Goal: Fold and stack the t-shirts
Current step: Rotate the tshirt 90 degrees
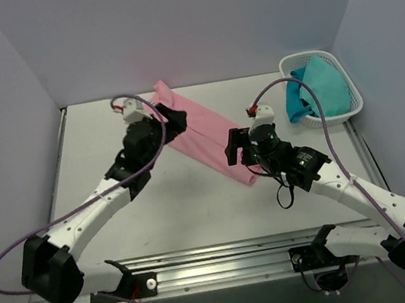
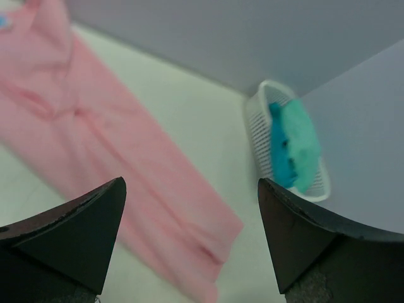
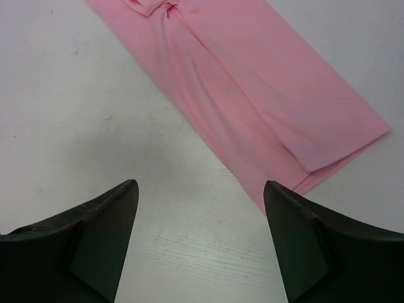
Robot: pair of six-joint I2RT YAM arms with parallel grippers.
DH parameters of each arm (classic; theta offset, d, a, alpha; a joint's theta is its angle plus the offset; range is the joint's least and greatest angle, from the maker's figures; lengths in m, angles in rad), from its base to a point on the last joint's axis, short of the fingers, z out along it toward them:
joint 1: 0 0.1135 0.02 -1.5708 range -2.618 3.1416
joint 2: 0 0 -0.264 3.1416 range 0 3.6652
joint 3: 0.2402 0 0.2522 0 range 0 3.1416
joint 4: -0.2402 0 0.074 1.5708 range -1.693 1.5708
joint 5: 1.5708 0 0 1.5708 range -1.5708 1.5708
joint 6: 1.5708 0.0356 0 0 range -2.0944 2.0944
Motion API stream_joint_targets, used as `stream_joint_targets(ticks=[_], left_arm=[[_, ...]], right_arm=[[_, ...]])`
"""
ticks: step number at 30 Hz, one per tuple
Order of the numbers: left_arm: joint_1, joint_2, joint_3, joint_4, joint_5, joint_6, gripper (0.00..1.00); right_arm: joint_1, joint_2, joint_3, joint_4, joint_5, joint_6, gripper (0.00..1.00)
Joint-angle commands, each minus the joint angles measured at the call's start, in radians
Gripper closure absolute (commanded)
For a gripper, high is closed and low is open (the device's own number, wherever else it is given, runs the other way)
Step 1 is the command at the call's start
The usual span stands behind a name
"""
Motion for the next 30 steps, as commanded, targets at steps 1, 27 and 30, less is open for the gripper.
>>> stream_joint_targets(ticks=[1,27,30], left_arm=[[-0.126,0.139,-0.185,-0.063,-0.219,-0.16,0.06],[-0.497,0.797,0.133,0.128,-0.234,-0.57,0.0],[-0.5,0.765,0.11,0.126,-0.25,-0.549,0.19]], right_arm=[[-0.008,-0.031,0.003,-0.006,0.021,-0.006,0.24],[-0.034,-0.152,0.003,-0.101,0.118,-0.02,0.23],[-0.035,-0.145,0.0,-0.093,0.118,-0.022,0.23]])
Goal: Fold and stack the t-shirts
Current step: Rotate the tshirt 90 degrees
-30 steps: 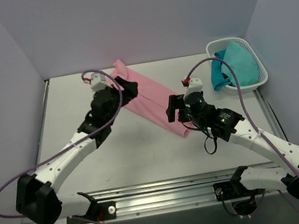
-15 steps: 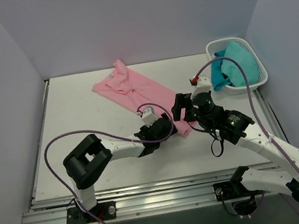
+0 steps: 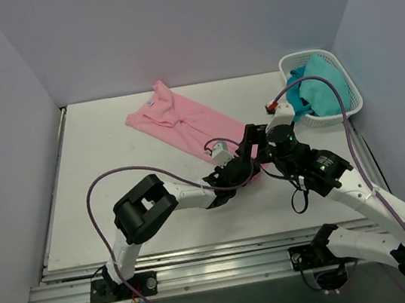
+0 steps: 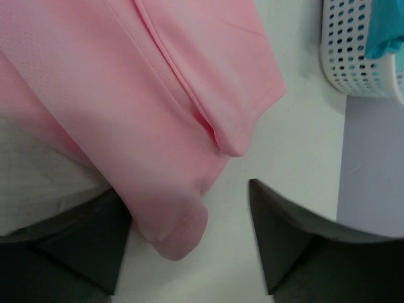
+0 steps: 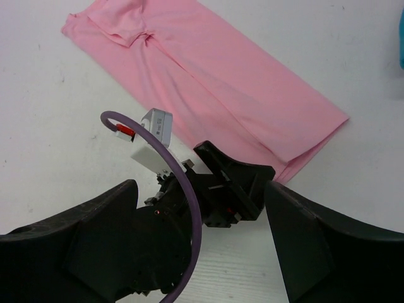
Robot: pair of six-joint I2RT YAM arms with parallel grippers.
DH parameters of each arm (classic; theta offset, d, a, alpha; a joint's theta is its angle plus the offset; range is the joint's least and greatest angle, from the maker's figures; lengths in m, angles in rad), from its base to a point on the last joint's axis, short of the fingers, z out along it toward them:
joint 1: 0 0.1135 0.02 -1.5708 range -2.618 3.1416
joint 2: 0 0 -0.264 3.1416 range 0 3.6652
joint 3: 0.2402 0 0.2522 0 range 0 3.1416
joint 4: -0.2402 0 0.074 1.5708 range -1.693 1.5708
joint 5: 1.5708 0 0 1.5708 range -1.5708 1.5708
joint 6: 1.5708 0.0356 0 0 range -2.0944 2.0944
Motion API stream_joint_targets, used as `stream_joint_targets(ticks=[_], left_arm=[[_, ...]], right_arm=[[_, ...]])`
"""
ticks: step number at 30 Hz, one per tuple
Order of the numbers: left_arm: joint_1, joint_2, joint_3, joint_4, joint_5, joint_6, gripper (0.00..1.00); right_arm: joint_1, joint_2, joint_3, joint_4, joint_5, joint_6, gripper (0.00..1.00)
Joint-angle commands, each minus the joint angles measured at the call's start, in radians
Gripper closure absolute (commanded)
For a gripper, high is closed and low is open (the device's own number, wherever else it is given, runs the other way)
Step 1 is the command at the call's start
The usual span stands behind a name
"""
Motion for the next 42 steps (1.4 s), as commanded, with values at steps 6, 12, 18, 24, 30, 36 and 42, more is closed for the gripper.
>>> stream_joint_targets(ticks=[6,12,18,24,30,36,42], left_arm=[[-0.006,-0.091,-0.088,-0.072,-0.061,0.013,0.7],[0.005,-0.107,-0.119,-0.107,-0.055,0.051,0.98],[-0.001,-0.307,-0.243,-0.386,-0.179,0.119,0.98],[0.022,-0.66,-0.403,-0.826,-0.35,0.027,0.98],[0.078,-0.886,-0.478,-0.978,-0.391,0.047,0.9],[0.094,-0.92,-0.532,-1.018,-0.349,0.001,0.05],[0.037,-0.924,-0.526,-1.206,-0.345,-0.154,0.06]], right_arm=[[-0.014,0.014,0.0,0.018,0.027,-0.015,0.23],[-0.016,0.026,0.006,0.033,0.013,-0.011,0.23],[-0.019,0.037,-0.013,0.065,-0.011,-0.005,0.23],[-0.017,0.097,-0.036,0.128,-0.065,0.014,0.23],[-0.011,0.158,-0.111,0.199,-0.139,0.061,0.07],[-0.003,0.16,-0.267,0.284,-0.199,0.126,0.04],[0.038,0.12,-0.385,0.381,-0.286,0.227,0.03]])
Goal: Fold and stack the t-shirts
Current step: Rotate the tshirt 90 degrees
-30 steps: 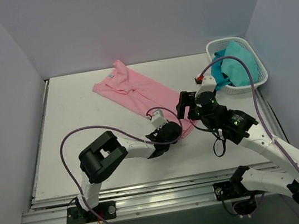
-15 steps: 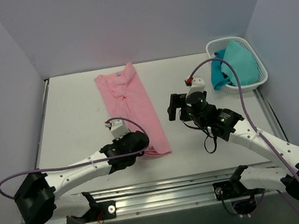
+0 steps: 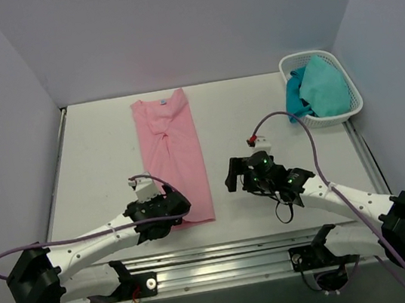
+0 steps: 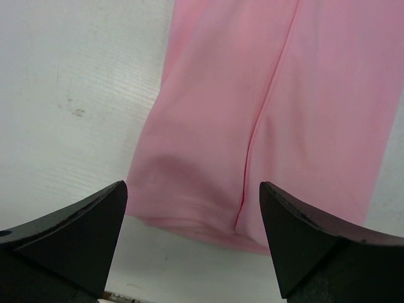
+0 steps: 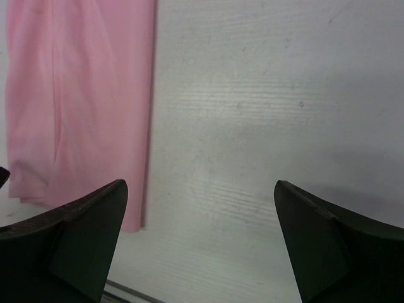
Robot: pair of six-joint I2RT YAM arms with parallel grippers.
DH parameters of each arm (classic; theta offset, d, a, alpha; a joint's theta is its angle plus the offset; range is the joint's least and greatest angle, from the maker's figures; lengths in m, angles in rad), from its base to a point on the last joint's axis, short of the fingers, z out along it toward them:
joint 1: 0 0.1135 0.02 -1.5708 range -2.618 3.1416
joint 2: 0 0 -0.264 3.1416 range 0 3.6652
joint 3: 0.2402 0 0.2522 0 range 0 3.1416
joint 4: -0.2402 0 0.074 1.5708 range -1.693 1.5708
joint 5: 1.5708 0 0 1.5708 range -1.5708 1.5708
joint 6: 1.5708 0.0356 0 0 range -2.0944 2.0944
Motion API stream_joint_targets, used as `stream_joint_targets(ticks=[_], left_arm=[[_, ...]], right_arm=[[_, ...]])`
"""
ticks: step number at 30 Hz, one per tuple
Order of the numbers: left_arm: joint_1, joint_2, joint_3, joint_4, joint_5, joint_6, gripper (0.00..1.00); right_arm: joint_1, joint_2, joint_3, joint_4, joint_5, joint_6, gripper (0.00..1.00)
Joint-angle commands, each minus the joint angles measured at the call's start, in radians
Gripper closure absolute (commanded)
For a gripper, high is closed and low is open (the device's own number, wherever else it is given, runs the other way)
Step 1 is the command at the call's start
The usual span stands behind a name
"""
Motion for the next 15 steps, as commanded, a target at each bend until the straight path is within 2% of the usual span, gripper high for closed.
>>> stream_joint_targets(ticks=[1,9,13,15], left_arm=[[-0.031,-0.029,0.004,-0.247,-0.042,-0.208,0.06],[-0.077,-0.167,-0.105,-0.272,0.019,-0.328,0.0],[-0.106,-0.214,-0.161,-0.226,0.028,-0.344,0.11],[-0.12,-0.202,-0.151,-0.267,0.014,-0.403,0.11]], right_arm=[[0.045,-0.04,-0.042,0.109,-0.074,0.09,0.03],[0.232,-0.007,-0.112,0.262,-0.057,0.251,0.09],[0.295,0.16,-0.135,0.405,-0.068,0.294,0.12],[0.313,0.208,-0.144,0.453,-0.074,0.305,0.13]])
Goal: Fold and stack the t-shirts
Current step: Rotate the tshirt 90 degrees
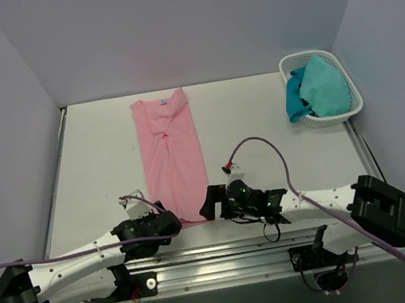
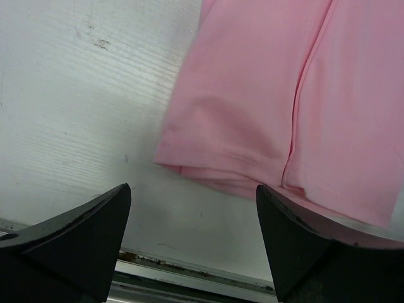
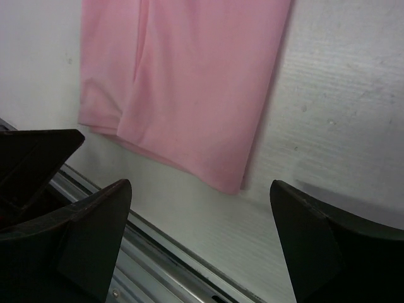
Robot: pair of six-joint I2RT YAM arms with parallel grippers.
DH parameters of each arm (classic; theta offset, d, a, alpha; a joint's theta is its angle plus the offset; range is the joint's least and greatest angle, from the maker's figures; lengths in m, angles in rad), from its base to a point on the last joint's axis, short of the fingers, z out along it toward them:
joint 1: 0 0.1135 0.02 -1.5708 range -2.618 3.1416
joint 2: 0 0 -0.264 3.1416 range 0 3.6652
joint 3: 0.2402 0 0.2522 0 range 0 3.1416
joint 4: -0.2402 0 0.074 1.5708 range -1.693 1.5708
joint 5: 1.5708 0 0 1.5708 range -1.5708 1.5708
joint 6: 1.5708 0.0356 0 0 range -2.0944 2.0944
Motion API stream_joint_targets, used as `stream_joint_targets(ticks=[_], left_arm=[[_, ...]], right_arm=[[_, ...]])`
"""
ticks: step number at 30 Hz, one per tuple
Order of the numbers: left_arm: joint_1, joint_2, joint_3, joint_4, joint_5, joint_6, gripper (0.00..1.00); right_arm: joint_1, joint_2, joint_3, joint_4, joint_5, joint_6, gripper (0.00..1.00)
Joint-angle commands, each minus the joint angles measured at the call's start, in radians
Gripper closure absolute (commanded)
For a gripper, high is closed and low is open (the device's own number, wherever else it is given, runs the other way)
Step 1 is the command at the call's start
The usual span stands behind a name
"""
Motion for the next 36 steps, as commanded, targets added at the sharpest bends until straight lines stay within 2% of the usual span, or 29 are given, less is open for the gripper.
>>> stream_joint_targets(ticks=[1,6,11,15,18,19,20,21,23,25,28,31,33,35,36], left_arm=[[-0.024,0.025,0.011,-0.139,-0.084,-0.223,0.11],[-0.024,0.143,0.074,-0.211,-0.091,-0.279,0.15],[-0.025,0.261,0.126,-0.205,-0.099,-0.295,0.23],[-0.024,0.271,0.117,-0.139,-0.096,-0.263,0.36],[-0.024,0.28,0.112,-0.131,-0.095,-0.261,0.41],[-0.024,0.289,0.112,-0.131,-0.093,-0.264,0.41],[-0.024,0.292,0.112,-0.134,-0.091,-0.267,0.41],[-0.025,0.297,0.112,-0.134,-0.088,-0.27,0.42],[-0.025,0.297,0.109,-0.137,-0.087,-0.278,0.43],[-0.025,0.3,0.099,-0.126,-0.094,-0.278,0.44],[-0.024,0.341,0.115,-0.137,-0.108,-0.309,0.44],[-0.025,0.433,0.195,-0.231,-0.136,-0.379,0.43],[-0.025,0.485,0.233,-0.298,-0.153,-0.402,0.37],[-0.025,0.495,0.255,-0.292,-0.159,-0.387,0.29],[-0.025,0.484,0.252,-0.278,-0.163,-0.376,0.28]], right_arm=[[0.029,0.109,-0.037,0.164,-0.008,0.068,0.14],[0.029,0.191,-0.022,0.205,-0.024,0.062,0.15],[0.029,0.237,0.009,0.203,-0.029,0.043,0.19],[0.026,0.246,0.026,0.188,-0.031,0.026,0.31],[0.024,0.24,0.03,0.174,-0.028,0.014,0.47],[0.023,0.234,0.03,0.165,-0.025,0.01,0.57],[0.023,0.232,0.03,0.162,-0.023,0.006,0.62],[0.018,0.229,0.029,0.156,-0.023,0.003,0.7],[0.017,0.226,0.03,0.152,-0.024,-0.004,0.75],[0.014,0.22,0.026,0.146,-0.026,-0.007,0.85],[0.006,0.208,0.027,0.128,-0.034,-0.017,0.89],[-0.012,0.182,0.026,0.082,-0.012,-0.035,0.89],[-0.032,0.162,0.023,0.053,-0.008,-0.055,0.89],[-0.071,0.15,0.009,0.051,-0.023,-0.075,0.89],[-0.086,0.143,0.004,0.054,-0.032,-0.081,0.89]])
